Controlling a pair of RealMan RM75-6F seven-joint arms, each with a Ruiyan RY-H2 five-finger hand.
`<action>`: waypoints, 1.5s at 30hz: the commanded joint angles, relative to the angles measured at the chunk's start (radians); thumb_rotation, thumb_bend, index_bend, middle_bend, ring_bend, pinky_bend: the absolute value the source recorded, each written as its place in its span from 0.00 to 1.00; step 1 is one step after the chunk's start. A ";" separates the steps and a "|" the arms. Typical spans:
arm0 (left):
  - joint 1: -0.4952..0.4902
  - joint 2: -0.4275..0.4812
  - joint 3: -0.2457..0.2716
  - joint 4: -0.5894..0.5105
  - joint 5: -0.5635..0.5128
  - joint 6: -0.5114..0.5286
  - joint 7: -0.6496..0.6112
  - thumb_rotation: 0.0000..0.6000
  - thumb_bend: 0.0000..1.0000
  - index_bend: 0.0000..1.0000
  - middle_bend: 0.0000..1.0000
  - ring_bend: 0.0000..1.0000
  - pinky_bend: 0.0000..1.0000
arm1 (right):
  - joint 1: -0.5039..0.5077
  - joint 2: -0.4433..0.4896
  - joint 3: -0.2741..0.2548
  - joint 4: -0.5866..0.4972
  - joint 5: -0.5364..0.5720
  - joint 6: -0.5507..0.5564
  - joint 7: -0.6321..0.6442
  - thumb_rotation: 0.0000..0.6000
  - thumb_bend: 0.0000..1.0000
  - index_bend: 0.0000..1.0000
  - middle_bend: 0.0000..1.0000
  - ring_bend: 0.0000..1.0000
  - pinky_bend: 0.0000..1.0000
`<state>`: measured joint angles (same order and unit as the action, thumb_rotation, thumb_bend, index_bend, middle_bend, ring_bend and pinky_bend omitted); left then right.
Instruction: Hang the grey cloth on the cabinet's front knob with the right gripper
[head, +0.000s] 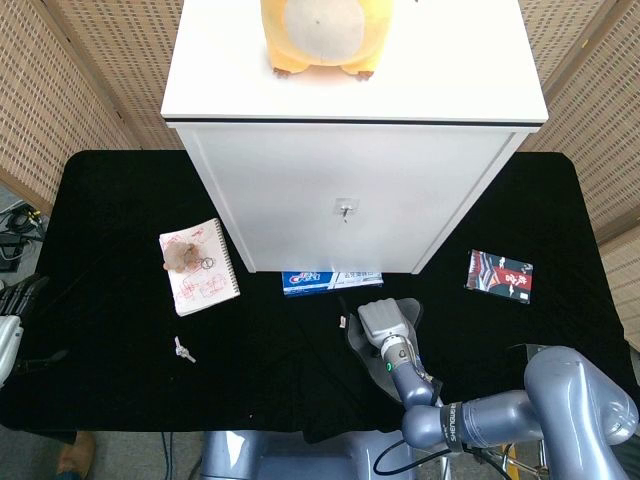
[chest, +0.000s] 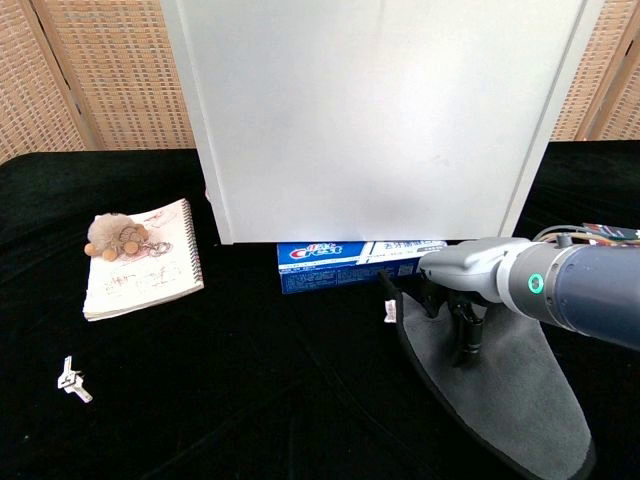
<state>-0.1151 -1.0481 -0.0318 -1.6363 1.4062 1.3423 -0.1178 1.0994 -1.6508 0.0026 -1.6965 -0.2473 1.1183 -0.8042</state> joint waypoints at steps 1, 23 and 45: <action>0.000 0.000 0.000 0.000 0.001 0.000 -0.001 1.00 0.00 0.00 0.00 0.00 0.00 | -0.018 -0.019 -0.006 0.026 -0.039 0.008 0.002 1.00 0.46 0.74 1.00 1.00 1.00; 0.004 0.009 0.017 -0.017 0.043 0.014 -0.014 1.00 0.00 0.00 0.00 0.00 0.00 | -0.228 0.174 0.068 -0.196 -0.496 0.062 0.363 1.00 0.71 0.94 1.00 1.00 1.00; 0.010 0.018 0.025 -0.027 0.067 0.033 -0.025 1.00 0.00 0.00 0.00 0.00 0.00 | -0.237 0.591 0.347 -0.381 -0.316 -0.275 0.722 1.00 0.71 1.00 1.00 1.00 1.00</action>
<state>-0.1052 -1.0300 -0.0065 -1.6627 1.4730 1.3751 -0.1433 0.8597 -1.0698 0.3433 -2.0738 -0.5719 0.8601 -0.0923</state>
